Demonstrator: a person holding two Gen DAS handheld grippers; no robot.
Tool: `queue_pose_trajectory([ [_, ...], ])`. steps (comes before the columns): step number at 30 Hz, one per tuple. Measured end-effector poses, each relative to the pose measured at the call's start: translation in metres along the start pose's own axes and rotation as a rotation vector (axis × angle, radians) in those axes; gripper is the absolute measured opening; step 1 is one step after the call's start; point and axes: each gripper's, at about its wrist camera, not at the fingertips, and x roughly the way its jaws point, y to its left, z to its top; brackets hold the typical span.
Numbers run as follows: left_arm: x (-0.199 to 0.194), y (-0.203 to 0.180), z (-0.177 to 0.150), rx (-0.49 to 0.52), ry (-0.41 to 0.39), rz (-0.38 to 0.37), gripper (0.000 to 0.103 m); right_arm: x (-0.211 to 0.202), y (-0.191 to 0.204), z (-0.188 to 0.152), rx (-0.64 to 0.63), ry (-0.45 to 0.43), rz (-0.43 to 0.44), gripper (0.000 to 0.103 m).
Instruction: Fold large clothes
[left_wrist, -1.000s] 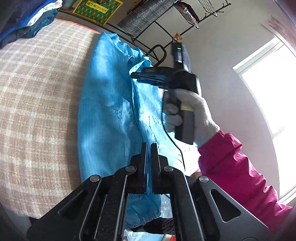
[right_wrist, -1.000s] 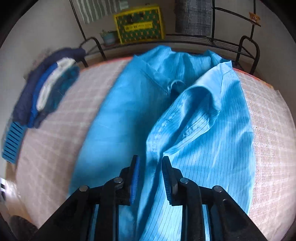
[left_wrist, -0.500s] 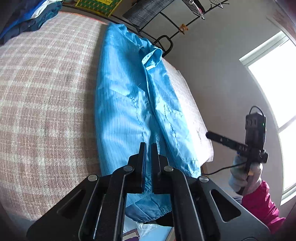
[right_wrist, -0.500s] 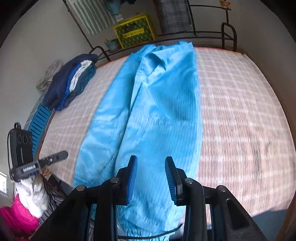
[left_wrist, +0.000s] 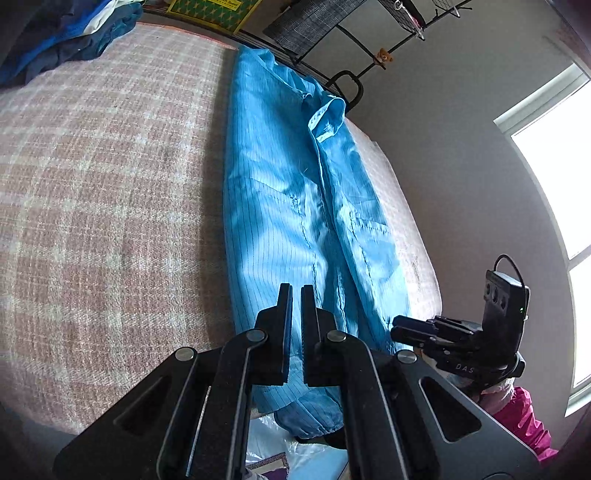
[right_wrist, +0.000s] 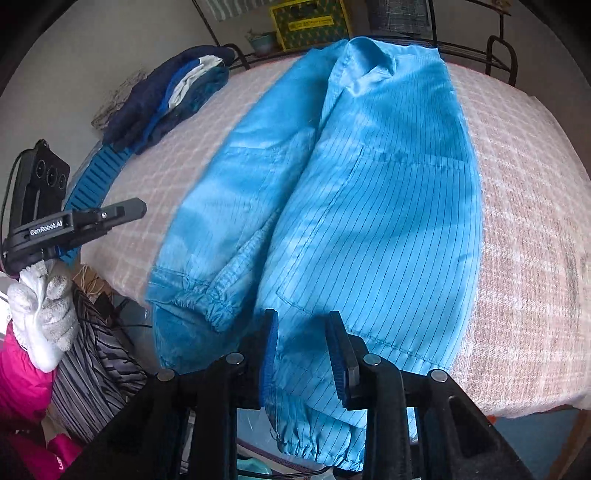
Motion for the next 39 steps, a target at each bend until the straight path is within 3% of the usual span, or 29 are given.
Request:
queue_pose_trajectory([
  [5,-0.001,-0.015,0.026,0.067,-0.011,0.022,0.0,-0.027,-0.008,0.041,0.011,-0.084,-0.041,0.029],
  [11,0.003,-0.023,0.07,0.108,-0.053,0.049,0.001,-0.032,-0.039,0.118,0.042,-0.142,-0.133,0.029],
  [16,0.016,-0.012,0.091,0.107,-0.06,0.048,0.001,-0.001,-0.079,0.188,0.114,-0.184,-0.182,0.028],
  [22,0.043,0.018,0.099,0.022,0.012,0.024,0.001,0.071,-0.113,0.253,0.184,-0.185,-0.198,0.028],
  [29,0.049,0.015,0.11,0.046,0.028,-0.011,0.001,0.14,-0.11,0.291,0.218,-0.207,-0.093,0.028],
  [32,0.056,0.011,0.111,0.057,0.048,-0.026,0.001,0.168,-0.091,0.3,0.156,-0.185,-0.144,0.028],
  [35,0.06,0.007,0.111,0.067,0.059,-0.029,0.001,0.175,-0.074,0.3,0.066,-0.208,-0.237,0.03],
  [39,0.059,0.008,0.111,0.072,0.05,-0.007,0.001,0.159,-0.083,0.302,0.119,-0.184,-0.158,0.03],
])
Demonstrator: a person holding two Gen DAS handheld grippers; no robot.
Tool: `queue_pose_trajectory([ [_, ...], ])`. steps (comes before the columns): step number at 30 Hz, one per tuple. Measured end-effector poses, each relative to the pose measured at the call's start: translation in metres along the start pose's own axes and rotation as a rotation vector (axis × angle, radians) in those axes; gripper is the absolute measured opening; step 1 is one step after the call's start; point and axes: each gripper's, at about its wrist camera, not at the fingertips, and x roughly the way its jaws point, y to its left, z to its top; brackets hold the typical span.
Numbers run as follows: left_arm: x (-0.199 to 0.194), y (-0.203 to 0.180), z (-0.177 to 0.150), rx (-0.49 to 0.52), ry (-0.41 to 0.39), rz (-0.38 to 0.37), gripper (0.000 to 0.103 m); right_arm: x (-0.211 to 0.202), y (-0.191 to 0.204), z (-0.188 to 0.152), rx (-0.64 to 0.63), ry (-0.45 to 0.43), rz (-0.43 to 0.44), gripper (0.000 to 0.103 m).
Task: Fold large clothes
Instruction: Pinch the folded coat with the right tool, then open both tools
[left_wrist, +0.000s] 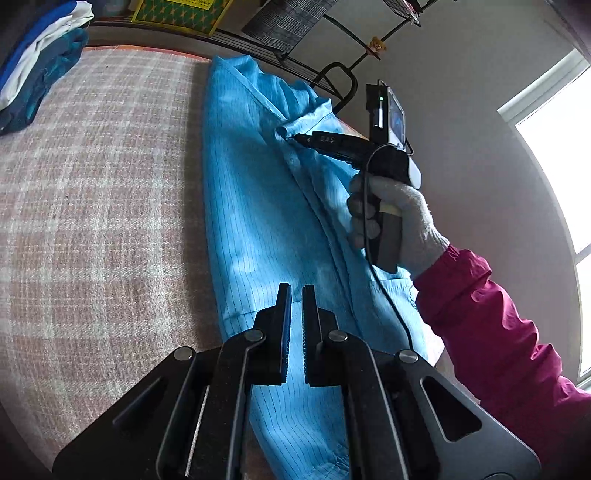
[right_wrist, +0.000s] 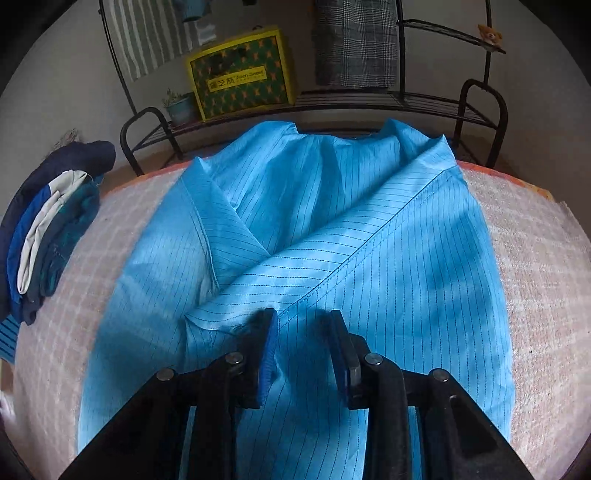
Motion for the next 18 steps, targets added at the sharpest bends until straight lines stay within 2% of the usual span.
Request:
queue_pose_trajectory([
  [5,-0.016,0.0,-0.011,-0.002,-0.017,0.017,0.003,-0.071,-0.022,-0.017,0.089,-0.061,0.111,0.033],
  [6,-0.021,0.0,-0.015,0.001,-0.02,0.018,0.012,-0.087,-0.025,-0.025,0.089,-0.064,0.121,0.033],
  [7,-0.025,-0.001,-0.019,-0.003,-0.023,0.015,0.03,-0.104,-0.026,-0.035,0.084,-0.067,0.127,0.033],
  [9,-0.034,0.0,-0.029,-0.015,-0.034,0.015,0.048,-0.137,-0.03,-0.058,0.064,-0.064,0.137,0.033],
  [13,-0.045,-0.001,-0.052,-0.008,-0.04,0.043,0.048,-0.194,-0.037,-0.122,0.041,-0.031,0.145,0.033],
  [18,-0.042,0.0,-0.091,-0.023,-0.034,0.082,0.048,-0.219,-0.028,-0.213,-0.048,0.044,0.077,0.033],
])
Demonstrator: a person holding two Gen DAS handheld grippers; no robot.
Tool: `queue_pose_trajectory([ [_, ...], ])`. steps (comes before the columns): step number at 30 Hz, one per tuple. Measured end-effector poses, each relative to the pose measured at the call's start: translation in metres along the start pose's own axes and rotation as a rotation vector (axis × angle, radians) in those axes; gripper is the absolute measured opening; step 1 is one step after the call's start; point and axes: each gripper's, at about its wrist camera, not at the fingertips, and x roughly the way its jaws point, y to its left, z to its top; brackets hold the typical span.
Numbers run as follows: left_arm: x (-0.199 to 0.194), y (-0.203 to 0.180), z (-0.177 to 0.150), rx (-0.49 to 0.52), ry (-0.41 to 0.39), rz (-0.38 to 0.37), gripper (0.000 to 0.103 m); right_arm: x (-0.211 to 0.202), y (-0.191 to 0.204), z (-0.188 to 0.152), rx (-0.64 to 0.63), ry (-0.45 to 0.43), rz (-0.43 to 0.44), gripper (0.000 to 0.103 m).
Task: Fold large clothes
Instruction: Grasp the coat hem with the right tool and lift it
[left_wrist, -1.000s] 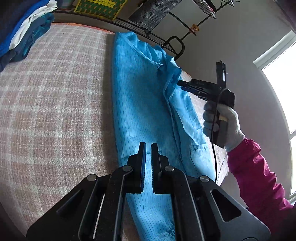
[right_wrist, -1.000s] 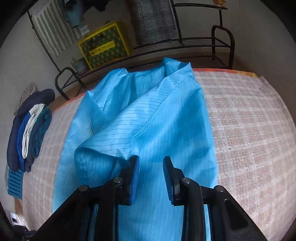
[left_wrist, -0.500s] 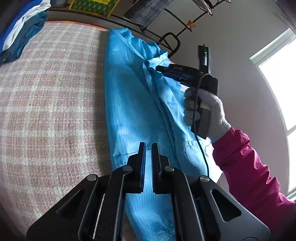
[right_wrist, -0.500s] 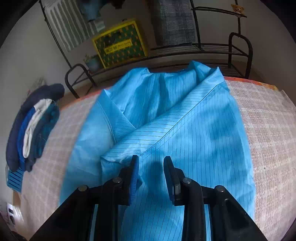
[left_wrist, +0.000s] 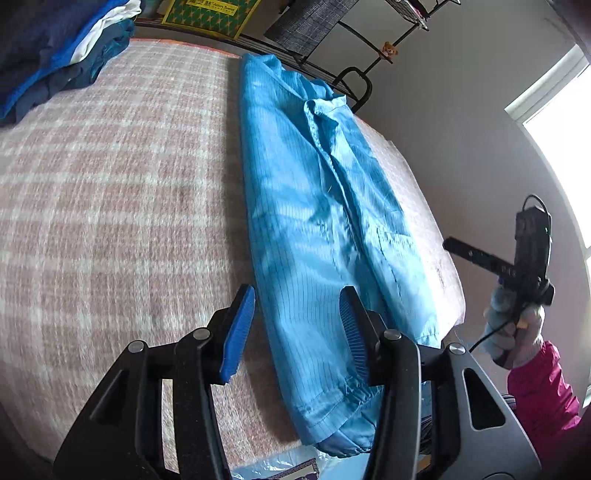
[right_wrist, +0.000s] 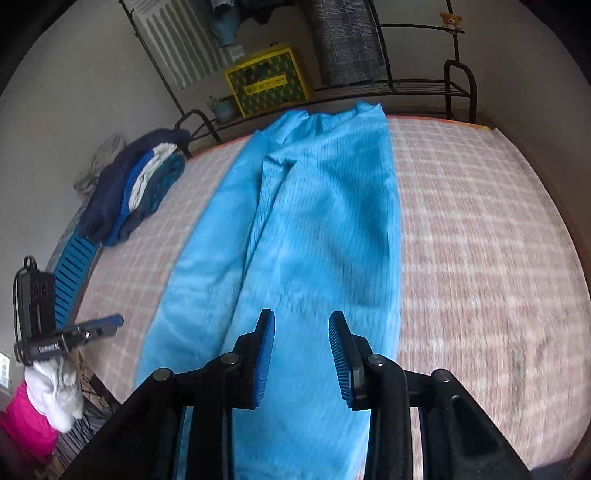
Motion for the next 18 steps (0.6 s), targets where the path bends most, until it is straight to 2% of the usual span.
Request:
queue_pose_trajectory([
  [4,0.013,-0.005,-0.031,0.016,0.022,0.059,0.048,0.024,0.017,-0.051,-0.008,0.091,0.025,0.033],
  [6,0.018,-0.004,-0.043,-0.001,0.03,0.069,0.048,0.034,0.033,-0.067,-0.05,0.116,0.03,0.033],
  [9,0.018,0.005,-0.061,-0.065,0.017,0.054,0.048,0.032,0.056,-0.08,-0.14,0.113,0.034,0.033],
  [12,0.011,0.011,-0.068,-0.136,-0.016,0.03,0.049,0.008,0.049,-0.078,-0.104,0.083,0.112,0.032],
  [14,0.008,0.013,-0.073,-0.161,-0.02,0.018,0.049,-0.014,0.036,-0.077,-0.08,0.037,0.113,0.04],
  [16,0.006,0.013,-0.078,-0.168,-0.014,0.002,0.049,-0.032,0.017,-0.077,-0.058,-0.012,0.056,0.061],
  [18,0.005,0.011,-0.084,-0.172,-0.008,-0.015,0.049,-0.039,-0.008,-0.079,-0.004,-0.011,0.028,0.061],
])
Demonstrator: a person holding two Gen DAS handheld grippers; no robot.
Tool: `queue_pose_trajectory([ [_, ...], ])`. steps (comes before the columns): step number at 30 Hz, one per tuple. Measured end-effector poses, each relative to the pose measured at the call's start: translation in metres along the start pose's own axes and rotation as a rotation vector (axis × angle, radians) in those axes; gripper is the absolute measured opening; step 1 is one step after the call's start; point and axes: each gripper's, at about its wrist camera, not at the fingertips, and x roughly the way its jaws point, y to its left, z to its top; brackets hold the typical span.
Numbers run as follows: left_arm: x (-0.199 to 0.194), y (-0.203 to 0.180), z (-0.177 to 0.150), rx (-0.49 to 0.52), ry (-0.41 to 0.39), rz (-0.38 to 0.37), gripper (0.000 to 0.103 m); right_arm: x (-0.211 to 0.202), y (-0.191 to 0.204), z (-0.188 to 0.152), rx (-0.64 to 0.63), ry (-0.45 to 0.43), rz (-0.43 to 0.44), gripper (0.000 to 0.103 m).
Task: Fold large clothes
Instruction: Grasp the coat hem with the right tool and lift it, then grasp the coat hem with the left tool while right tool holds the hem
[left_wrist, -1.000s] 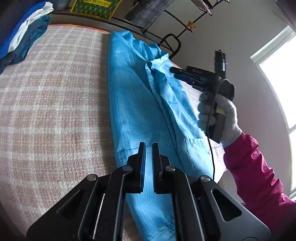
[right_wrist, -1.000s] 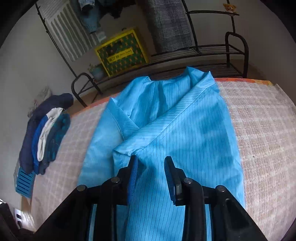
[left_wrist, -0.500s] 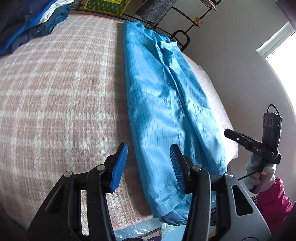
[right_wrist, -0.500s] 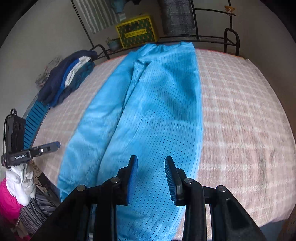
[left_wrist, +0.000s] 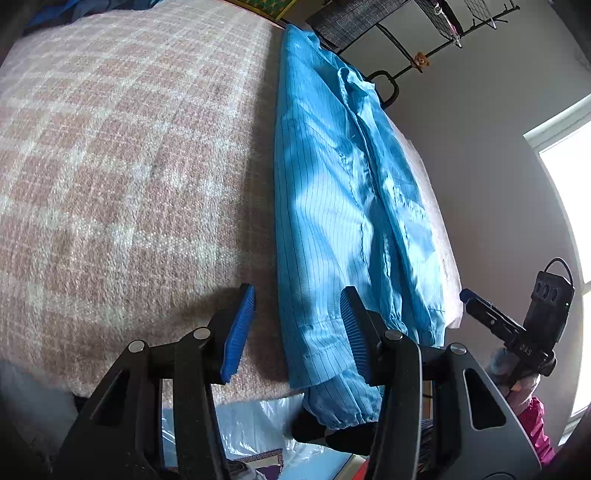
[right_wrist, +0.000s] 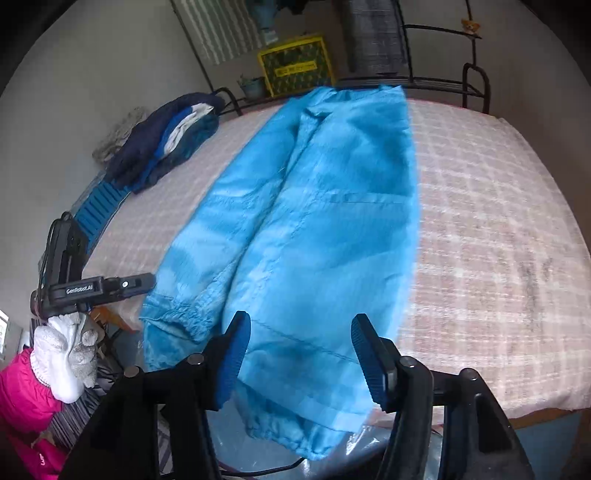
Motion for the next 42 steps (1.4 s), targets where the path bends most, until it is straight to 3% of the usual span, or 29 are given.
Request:
queue_pose_trajectory([
  [5,0.004,-0.007,-0.011,-0.029,0.047,-0.071,0.049,0.017,-0.05,-0.016,0.144,0.066,0.04,0.061],
  [8,0.007,-0.009,-0.015,-0.046,0.067,-0.112,0.049,0.031,-0.065,-0.027,0.219,0.092,0.145,0.06],
  [10,0.012,-0.009,-0.018,-0.067,0.085,-0.145,0.049,0.031,-0.067,-0.028,0.228,0.062,0.188,0.06],
  [12,0.015,-0.011,-0.019,-0.08,0.091,-0.162,0.049,0.034,-0.069,-0.029,0.26,0.062,0.283,0.06],
  [15,0.023,-0.016,-0.02,-0.082,0.126,-0.19,0.04,0.044,-0.062,-0.032,0.265,0.094,0.407,0.059],
  [17,0.032,-0.021,-0.023,-0.068,0.145,-0.184,0.032,0.047,-0.052,-0.031,0.214,0.091,0.402,0.059],
  [18,0.034,-0.022,-0.022,-0.056,0.143,-0.177,0.023,0.049,-0.05,-0.03,0.212,0.094,0.414,0.059],
  [20,0.04,-0.022,-0.021,-0.075,0.153,-0.195,0.016,0.053,-0.05,-0.029,0.236,0.098,0.45,0.058],
  [22,0.046,-0.023,-0.021,-0.091,0.169,-0.216,0.01,0.06,-0.046,-0.028,0.23,0.127,0.442,0.029],
  [25,0.046,-0.03,-0.023,-0.063,0.163,-0.22,0.009,0.063,-0.036,-0.028,0.2,0.137,0.434,0.013],
  [31,0.033,-0.033,-0.02,-0.047,0.143,-0.241,0.007,0.055,-0.032,-0.027,0.177,0.129,0.423,0.007],
  [42,0.01,-0.042,-0.029,0.008,0.198,-0.235,0.007,0.024,-0.011,-0.054,0.167,0.177,0.496,0.006],
])
